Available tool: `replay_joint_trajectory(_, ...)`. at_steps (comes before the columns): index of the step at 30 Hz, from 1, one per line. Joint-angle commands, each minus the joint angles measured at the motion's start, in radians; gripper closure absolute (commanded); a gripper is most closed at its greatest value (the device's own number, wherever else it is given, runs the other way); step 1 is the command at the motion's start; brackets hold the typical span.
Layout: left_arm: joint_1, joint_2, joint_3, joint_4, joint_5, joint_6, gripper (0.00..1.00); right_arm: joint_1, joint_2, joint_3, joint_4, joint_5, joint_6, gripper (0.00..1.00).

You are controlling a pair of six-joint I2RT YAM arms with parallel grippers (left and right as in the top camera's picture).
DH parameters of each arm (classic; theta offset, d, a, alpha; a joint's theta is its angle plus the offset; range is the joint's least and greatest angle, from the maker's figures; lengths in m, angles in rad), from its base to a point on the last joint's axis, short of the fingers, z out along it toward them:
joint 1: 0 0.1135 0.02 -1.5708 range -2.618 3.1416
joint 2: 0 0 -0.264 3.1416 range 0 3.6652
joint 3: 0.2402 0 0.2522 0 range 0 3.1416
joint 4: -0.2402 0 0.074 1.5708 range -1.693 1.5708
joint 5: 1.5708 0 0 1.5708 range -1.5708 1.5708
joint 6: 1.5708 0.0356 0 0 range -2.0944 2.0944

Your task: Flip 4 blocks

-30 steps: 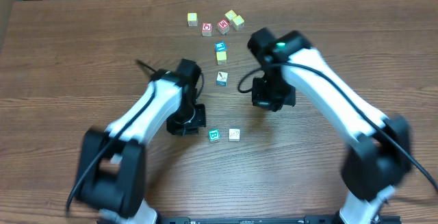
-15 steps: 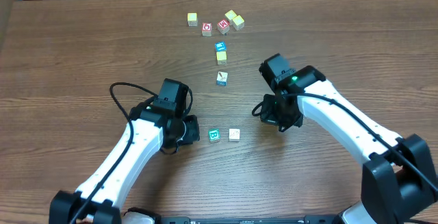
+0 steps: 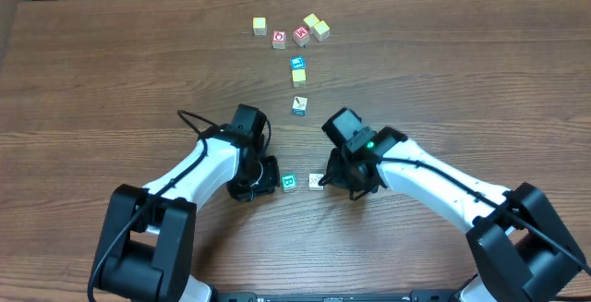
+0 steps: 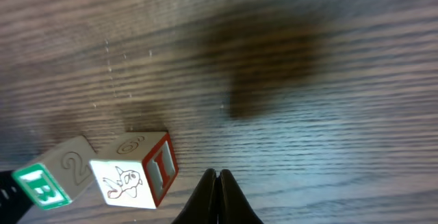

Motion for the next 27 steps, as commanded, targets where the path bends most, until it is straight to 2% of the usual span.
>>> replay_joint_trajectory(1,-0.031,0.024,0.047,0.008,0.022,0.027,0.96,0.010,-0.014,-0.021,0.031,0.036,0.064,0.96)
replay_joint_trajectory(8,-0.062,0.034,0.051,0.034,0.021,0.027,0.96,0.020,-0.012,-0.024,0.087,0.054,0.069,0.96)
replay_joint_trajectory(13,-0.065,0.034,0.051,0.049,0.021,0.027,0.96,0.080,0.003,-0.069,0.176,0.046,0.091,0.96)
replay_joint_trajectory(27,-0.065,0.034,0.051,0.074,0.022,0.026,0.96,0.094,0.003,-0.069,0.238,0.051,0.052,0.96)
